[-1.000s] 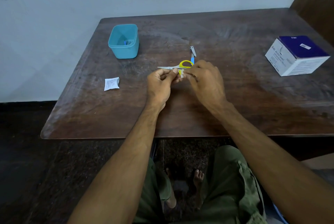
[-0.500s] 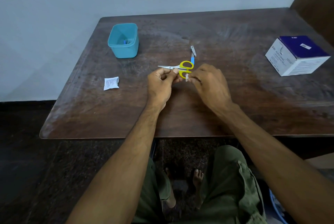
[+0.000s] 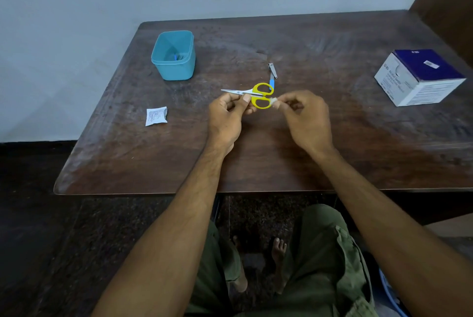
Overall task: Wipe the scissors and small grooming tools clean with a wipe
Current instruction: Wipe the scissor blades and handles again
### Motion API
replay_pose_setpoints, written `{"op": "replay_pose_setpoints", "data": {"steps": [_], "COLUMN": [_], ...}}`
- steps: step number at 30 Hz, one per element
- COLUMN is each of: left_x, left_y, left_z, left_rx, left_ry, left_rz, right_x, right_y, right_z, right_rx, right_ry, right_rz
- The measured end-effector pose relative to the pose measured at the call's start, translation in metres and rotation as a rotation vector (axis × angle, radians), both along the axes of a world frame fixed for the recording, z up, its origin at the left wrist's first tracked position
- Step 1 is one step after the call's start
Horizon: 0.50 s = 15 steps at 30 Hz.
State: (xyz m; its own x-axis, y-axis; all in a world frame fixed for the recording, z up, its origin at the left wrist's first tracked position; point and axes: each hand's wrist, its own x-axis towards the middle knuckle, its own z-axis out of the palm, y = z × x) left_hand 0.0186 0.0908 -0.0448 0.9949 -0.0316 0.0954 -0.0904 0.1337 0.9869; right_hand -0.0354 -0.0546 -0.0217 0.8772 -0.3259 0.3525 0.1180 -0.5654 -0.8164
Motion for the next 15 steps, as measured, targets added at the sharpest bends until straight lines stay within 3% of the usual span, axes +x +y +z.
{"op": "replay_pose_setpoints", "data": {"steps": [3,6,10,15], "left_x": [0.001,0.001,0.000,0.000], "left_y": [0.001,0.001,0.002,0.002], "left_z": [0.000,-0.001,-0.001,0.000], "left_rx": [-0.009,-0.002,0.019,0.005], "left_ry": [-0.001,-0.004,-0.019,-0.022], "left_rz": [-0.016,-0.037,-0.073,-0.088], "right_x": [0.001,0.006,0.012,0.015], "right_y": [-0.004,-0.003,0.005,0.004], "right_z": [0.004,0.008,0.012,0.007], "right_rx": [0.466,0.645,0.665,0.424], "right_ry": [0.052,0.152,0.130,-0.002], "right_rz": [-0.011,0.057,0.130,0.104]}}
